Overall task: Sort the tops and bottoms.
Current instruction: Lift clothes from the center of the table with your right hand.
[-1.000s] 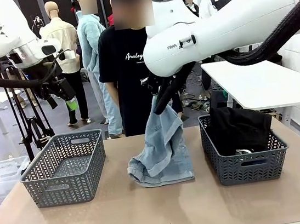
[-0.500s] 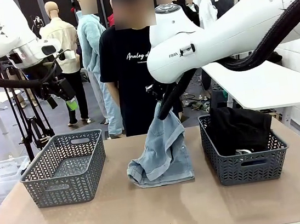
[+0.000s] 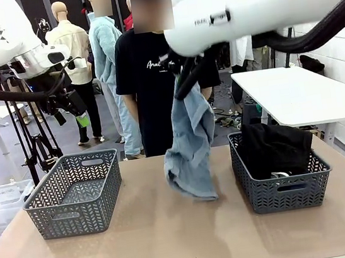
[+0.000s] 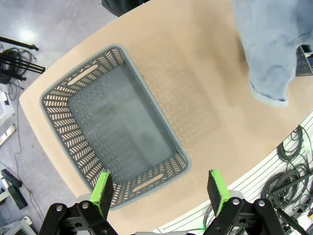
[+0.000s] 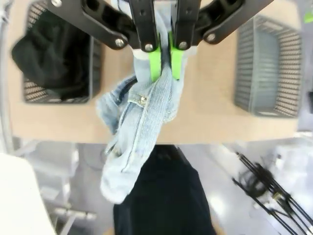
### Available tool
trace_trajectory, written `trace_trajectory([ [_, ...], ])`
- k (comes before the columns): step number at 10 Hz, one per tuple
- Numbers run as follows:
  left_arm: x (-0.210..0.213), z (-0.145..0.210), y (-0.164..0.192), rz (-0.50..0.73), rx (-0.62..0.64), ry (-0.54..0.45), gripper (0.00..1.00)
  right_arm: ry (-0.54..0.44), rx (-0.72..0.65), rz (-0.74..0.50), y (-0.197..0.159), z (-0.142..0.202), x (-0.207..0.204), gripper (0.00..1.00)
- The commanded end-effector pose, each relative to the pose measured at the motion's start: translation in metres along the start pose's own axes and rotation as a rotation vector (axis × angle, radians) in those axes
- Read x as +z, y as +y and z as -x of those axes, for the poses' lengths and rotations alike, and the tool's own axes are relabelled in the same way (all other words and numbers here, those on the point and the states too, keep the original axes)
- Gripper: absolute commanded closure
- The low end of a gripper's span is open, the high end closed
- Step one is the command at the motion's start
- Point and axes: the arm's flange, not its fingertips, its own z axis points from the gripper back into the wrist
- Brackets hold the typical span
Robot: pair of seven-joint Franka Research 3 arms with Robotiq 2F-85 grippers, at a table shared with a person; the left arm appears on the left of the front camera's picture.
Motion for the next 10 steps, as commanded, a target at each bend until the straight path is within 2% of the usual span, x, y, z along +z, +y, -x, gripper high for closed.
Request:
trace_trajectory([
  [1, 0.002, 0.000, 0.001, -0.003, 0.002, -0.010, 0.00, -0.062, 0.009, -0.008, 0.011, -0.017, 0.015, 1.00],
  [3, 0.002, 0.000, 0.001, -0.003, 0.002, -0.010, 0.00, -0.079, 0.007, -0.038, 0.013, -0.020, 0.034, 1.00],
  [7, 0.002, 0.000, 0.001, -0.003, 0.002, -0.010, 0.00, -0.217, -0.009, 0.005, 0.004, -0.030, 0.086, 1.00],
  [10, 0.002, 0.000, 0.001, -0.003, 0.002, -0.010, 0.00, -0.218, -0.003, -0.013, 0.001, -0.031, 0.096, 1.00],
])
